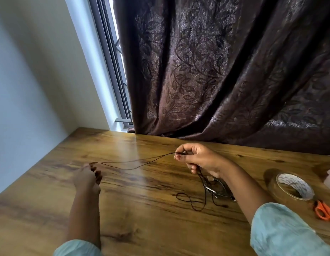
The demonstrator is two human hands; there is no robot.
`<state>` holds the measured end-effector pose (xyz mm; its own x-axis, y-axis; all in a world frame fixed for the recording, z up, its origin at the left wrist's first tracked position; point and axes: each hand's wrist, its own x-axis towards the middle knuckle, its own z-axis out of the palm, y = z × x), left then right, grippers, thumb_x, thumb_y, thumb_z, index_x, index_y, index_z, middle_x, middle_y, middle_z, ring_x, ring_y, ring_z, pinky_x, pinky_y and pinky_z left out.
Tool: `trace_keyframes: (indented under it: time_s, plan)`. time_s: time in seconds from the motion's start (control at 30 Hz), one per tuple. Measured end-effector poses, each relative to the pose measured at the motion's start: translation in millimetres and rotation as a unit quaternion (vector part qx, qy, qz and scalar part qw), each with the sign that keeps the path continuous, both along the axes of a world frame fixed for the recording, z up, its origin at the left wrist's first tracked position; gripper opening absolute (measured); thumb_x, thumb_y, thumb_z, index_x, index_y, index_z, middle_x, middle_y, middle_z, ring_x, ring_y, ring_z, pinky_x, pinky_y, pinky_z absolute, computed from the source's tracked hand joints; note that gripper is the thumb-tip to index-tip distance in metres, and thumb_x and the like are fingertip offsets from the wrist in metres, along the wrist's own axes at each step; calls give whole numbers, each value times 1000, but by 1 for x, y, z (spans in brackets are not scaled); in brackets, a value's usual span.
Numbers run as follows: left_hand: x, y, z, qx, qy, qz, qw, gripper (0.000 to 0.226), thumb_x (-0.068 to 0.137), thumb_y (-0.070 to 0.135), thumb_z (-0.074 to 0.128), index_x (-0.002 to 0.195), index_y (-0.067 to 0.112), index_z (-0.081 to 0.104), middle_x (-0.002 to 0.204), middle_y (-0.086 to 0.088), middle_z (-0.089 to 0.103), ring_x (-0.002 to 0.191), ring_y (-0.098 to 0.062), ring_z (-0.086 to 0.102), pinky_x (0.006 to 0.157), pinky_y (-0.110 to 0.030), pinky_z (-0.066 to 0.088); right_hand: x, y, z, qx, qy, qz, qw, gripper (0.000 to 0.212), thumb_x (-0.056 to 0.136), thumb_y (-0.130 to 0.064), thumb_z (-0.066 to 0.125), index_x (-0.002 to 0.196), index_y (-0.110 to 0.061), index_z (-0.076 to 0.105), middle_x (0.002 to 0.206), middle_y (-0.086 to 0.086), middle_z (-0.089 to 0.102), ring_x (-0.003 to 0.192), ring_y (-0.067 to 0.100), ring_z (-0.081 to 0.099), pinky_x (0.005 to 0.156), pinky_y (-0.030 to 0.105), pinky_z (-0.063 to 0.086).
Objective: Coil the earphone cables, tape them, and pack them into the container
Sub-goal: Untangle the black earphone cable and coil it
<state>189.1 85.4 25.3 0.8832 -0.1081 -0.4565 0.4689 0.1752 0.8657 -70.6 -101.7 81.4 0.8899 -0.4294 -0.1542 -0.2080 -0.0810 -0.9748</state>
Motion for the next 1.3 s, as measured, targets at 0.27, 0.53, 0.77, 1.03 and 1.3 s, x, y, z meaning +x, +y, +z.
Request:
trace_keyframes:
  time_s: [0.27, 0.53, 0.77, 1.03, 1.3]
  plan:
    - [-78, -33, 25, 130, -302, -350, 877, 31, 98, 29, 45, 123, 13, 56, 120, -3, 60, 111, -18, 55, 87, -28, 42, 19, 19, 14, -39, -10, 26, 999, 22, 99, -23, 49, 115, -19, 63, 66, -6, 47, 48, 1, 33, 44, 15, 26]
    - [-111, -58, 55, 62, -366, -357, 857, 32, 95, 31, 51, 76, 7, 62, 47, 11, 43, 48, -6, 36, 46, -22, 29, 14, 7, 25, -94, -16, 9, 995, 30, 87, -24, 67, 115, -24, 54, 63, -7, 51, 53, 5, 38, 48, 20, 30]
    - [-30, -10, 15, 251, -350, -158, 889, 36, 94, 30, 54, 68, 8, 63, 62, -8, 56, 71, -27, 52, 62, -35, 36, 0, -15, 7, -152, 98, 29, 983, 15, 87, -18, 68, 100, -16, 64, 65, -7, 54, 49, 2, 43, 44, 18, 36]
    - [-52, -18, 5, 381, -395, -368, 751, 27, 91, 37, 57, 107, 17, 66, 110, -4, 66, 103, -20, 59, 86, -34, 47, 28, 2, 3, -273, 56, 53, 959, 3, 89, -25, 65, 86, -24, 64, 64, -11, 47, 57, 2, 39, 55, 20, 33]
    - [-118, -54, 40, 40, -303, -463, 832, 28, 98, 30, 44, 83, 12, 61, 54, 5, 41, 46, -6, 37, 46, -21, 34, 28, 3, 9, -335, -15, 6, 942, 4, 87, -28, 67, 90, -26, 67, 64, -4, 50, 57, 6, 41, 56, 26, 35]
